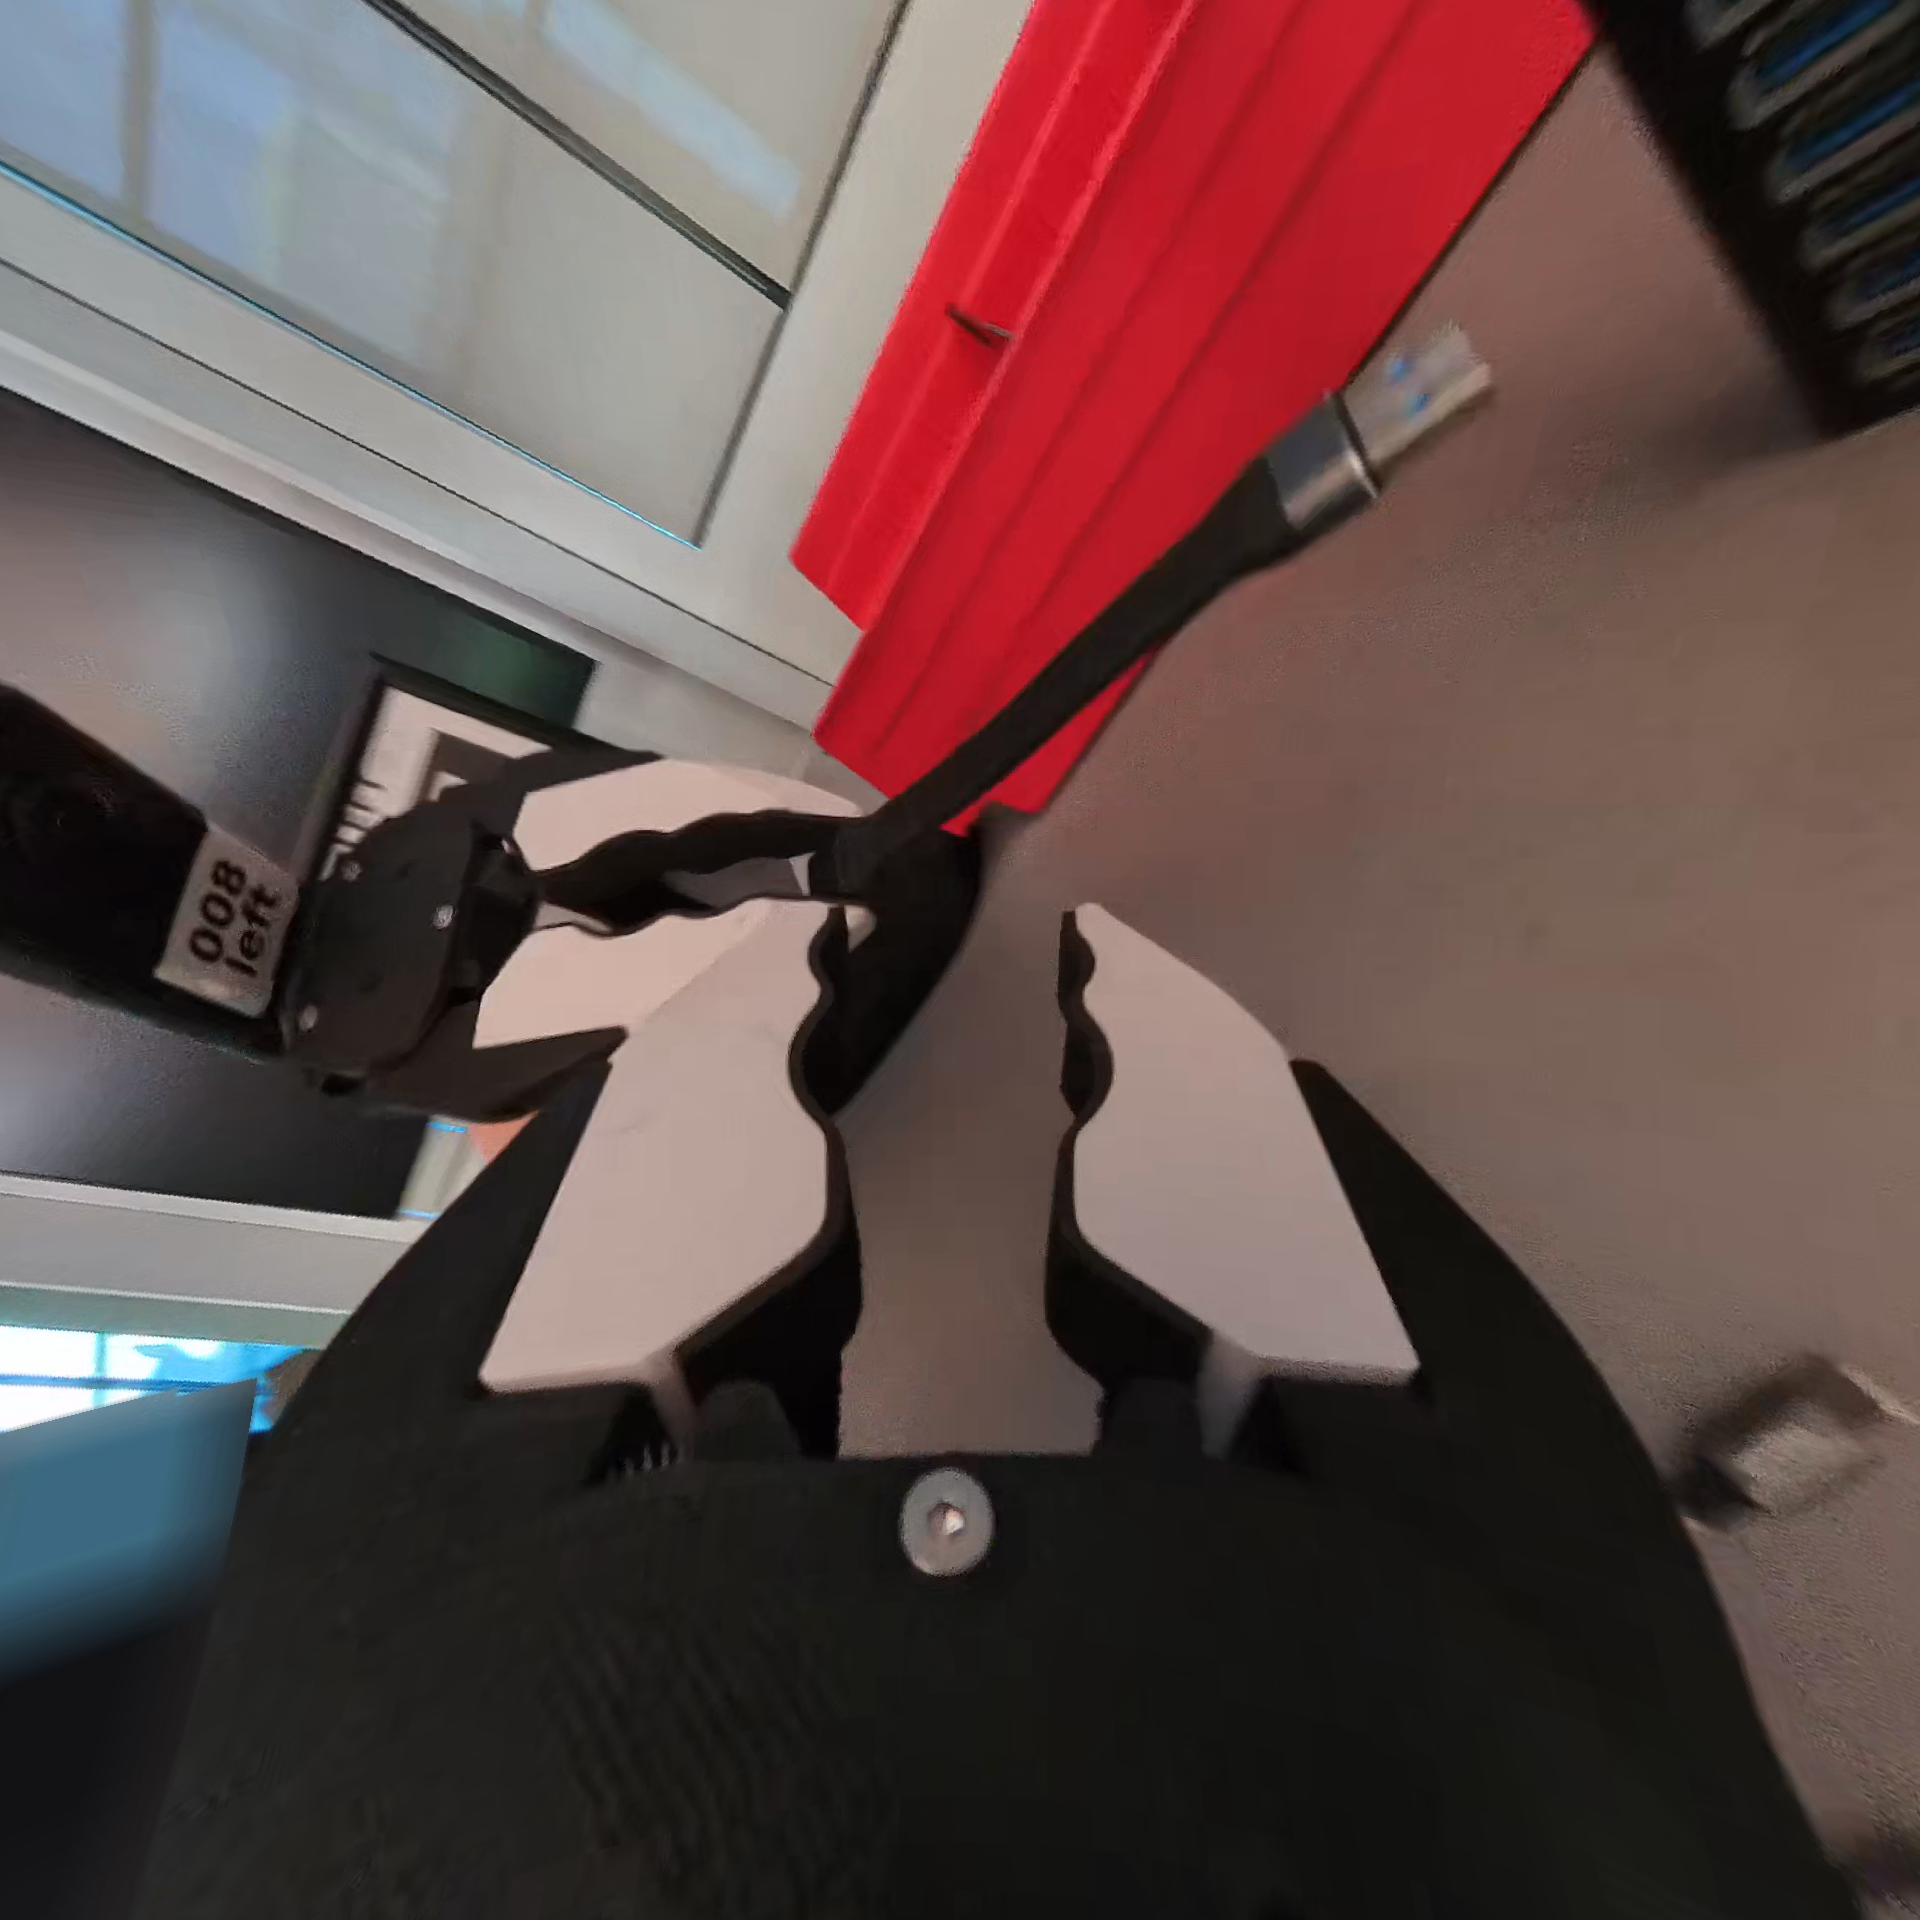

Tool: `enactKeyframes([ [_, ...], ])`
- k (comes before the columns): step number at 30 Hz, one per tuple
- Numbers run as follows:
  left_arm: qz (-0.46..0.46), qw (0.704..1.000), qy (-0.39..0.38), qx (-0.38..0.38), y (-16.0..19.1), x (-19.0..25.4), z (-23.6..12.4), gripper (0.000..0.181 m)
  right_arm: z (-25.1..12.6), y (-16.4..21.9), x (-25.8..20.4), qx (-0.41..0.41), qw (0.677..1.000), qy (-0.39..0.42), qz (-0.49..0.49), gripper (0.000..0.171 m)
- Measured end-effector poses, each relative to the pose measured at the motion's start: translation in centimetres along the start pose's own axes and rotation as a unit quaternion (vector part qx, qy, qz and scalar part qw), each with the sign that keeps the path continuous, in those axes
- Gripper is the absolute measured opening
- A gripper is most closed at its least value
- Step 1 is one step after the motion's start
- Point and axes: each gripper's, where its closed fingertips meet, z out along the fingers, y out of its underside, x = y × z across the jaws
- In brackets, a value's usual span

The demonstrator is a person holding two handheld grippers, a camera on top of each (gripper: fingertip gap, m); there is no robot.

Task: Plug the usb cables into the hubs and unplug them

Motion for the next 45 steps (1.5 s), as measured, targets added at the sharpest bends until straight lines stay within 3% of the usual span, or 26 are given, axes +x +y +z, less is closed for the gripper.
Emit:
enactKeyframes([
  [1, 0.000, 1.000, 0.002, 0.012, -0.5, 0.2, -0.6, 0.016, 0.4, 0.1, -0.4, 0.010, 1.000, -0.019, 0.016, 0.040],
  [7, 0.026, 0.998, -0.002, 0.056, -1.8, 1.9, -2.6, 0.016, 0.2, -1.8, -3.3, 0.108, 0.986, -0.114, 0.062, 0.043],
  [12, 0.016, 0.997, 0.022, 0.073, -1.6, 3.3, -2.5, 0.016, -0.7, -2.8, -3.4, 0.150, 0.983, -0.098, 0.027, 0.031],
  [13, 0.009, 0.997, 0.029, 0.072, -1.3, 3.6, -2.2, 0.022, -1.0, -3.0, -3.5, 0.161, 0.981, -0.101, 0.029, 0.022],
  [14, 0.003, 0.997, 0.037, 0.072, -1.1, 4.0, -1.9, 0.029, -1.4, -3.1, -3.7, 0.166, 0.979, -0.114, 0.028, 0.002],
  [16, -0.015, 0.997, 0.047, 0.064, -0.3, 4.5, -1.1, 0.041, -1.3, -2.8, -3.8, 0.139, 0.984, -0.110, 0.008, 0.003],
  [18, -0.033, 0.997, 0.049, 0.046, 0.3, 4.5, -0.5, 0.054, -1.6, -3.2, -2.8, 0.123, 0.986, -0.021, -0.112, 0.004],
  [20, -0.055, 0.994, 0.065, 0.064, -0.2, 4.3, -0.8, 0.066, -2.8, -4.5, -2.4, 0.129, 0.948, 0.085, -0.280, 0.004],
  [23, -0.105, 0.978, 0.126, 0.129, -2.4, 4.6, -2.5, 0.062, -5.1, -6.1, -4.2, 0.152, 0.826, 0.202, -0.504, 0.004],
  [27, -0.122, 0.958, 0.178, 0.188, -4.7, 5.1, -4.9, 0.057, -6.5, -5.7, -8.3, 0.192, 0.634, 0.261, -0.702, 0.004],
  [29, -0.109, 0.955, 0.181, 0.210, -5.5, 5.5, -5.9, 0.058, -6.1, -4.7, -9.1, 0.181, 0.590, 0.257, -0.744, 0.004],
  [34, -0.067, 0.960, 0.158, 0.220, -6.0, 6.8, -6.9, 0.060, -5.9, -4.0, -10.3, 0.186, 0.551, 0.258, -0.772, 0.004],
  [41, -0.033, 0.965, 0.106, 0.239, -7.2, 7.3, -7.5, 0.058, -4.8, -3.1, -10.2, 0.166, 0.538, 0.254, -0.787, 0.003],
  [45, 0.006, 0.967, 0.086, 0.238, -7.4, 7.3, -7.7, 0.054, -3.6, -1.9, -9.5, 0.125, 0.556, 0.226, -0.790, 0.004],
])
